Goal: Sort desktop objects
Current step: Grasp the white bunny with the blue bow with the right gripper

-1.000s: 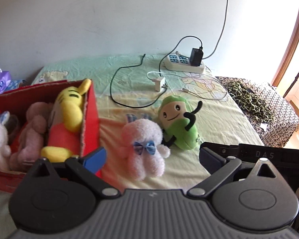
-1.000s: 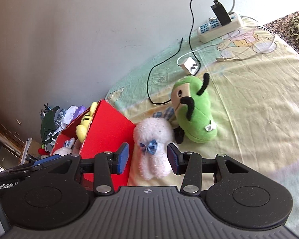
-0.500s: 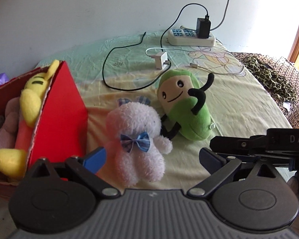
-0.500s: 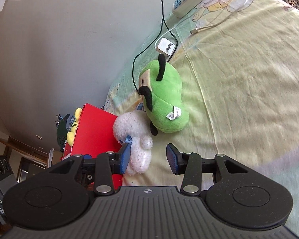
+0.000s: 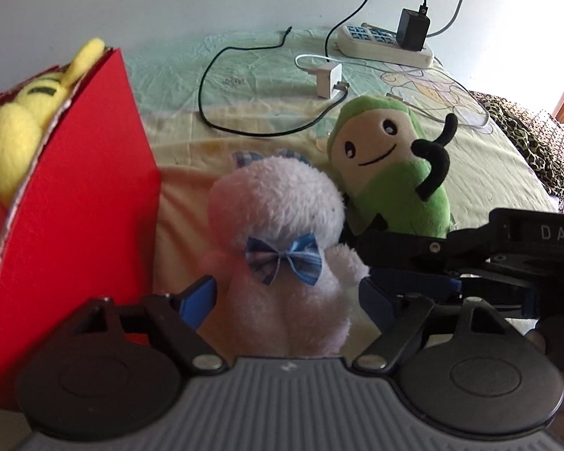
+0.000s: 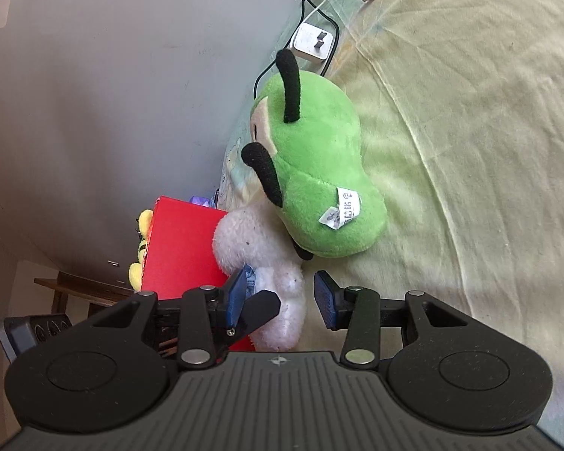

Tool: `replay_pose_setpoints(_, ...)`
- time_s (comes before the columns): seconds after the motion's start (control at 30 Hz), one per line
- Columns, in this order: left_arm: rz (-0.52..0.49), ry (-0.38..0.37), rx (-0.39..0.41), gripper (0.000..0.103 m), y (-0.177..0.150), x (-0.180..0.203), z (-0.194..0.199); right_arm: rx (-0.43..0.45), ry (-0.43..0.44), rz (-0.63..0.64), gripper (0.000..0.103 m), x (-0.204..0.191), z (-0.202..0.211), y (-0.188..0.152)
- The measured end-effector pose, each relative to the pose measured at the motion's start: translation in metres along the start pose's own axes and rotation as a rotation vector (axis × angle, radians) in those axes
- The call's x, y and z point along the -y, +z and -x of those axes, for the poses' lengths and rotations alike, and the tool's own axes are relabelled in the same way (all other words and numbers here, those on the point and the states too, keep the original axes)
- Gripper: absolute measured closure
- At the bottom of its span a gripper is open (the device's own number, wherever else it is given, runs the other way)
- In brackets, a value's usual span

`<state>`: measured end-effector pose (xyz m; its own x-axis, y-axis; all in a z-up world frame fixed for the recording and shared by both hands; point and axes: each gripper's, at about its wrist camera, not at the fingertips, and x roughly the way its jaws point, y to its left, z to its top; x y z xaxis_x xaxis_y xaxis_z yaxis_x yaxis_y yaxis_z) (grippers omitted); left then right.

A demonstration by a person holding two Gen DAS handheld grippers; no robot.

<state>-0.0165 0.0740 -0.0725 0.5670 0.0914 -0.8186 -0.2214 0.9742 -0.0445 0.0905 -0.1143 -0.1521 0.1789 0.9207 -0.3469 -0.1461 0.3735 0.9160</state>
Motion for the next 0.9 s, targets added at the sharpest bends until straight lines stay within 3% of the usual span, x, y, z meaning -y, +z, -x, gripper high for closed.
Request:
replay_pose_setpoints(0.27,0.051,-0.054,-0.040,0.035,0.001,-0.013,-0.014,-0.012,0.022,0.002,0.059,-0.004,-0.021,0.001)
replay_pose_setpoints(0.4,0.012,-0.048,-0.035,0.038,0.000,-0.009,-0.013,-0.013,0.019,0.021,0.062,-0.010,-0.029,0.001)
replay_pose_setpoints(0.47,-0.003,-0.050,-0.031,0.038,-0.001,-0.008,-0.010,-0.024,0.008,0.039,0.065,-0.013,-0.033,0.000)
replay_pose_setpoints(0.5,-0.006,-0.054,-0.029,0.038,-0.001,-0.008,-0.008,-0.029,0.010,0.044,0.072,-0.014,-0.034,-0.001)
replay_pose_setpoints(0.6,-0.005,-0.073,-0.027,0.038,-0.002,-0.008,-0.001,-0.033,0.013,0.041,0.076,-0.016,-0.031,-0.003)
replay_pose_setpoints(0.9,-0.047,-0.123,-0.038,0.038,-0.016,0.010,0.028,-0.030,-0.019,0.084,0.078,-0.029,0.008,-0.015)
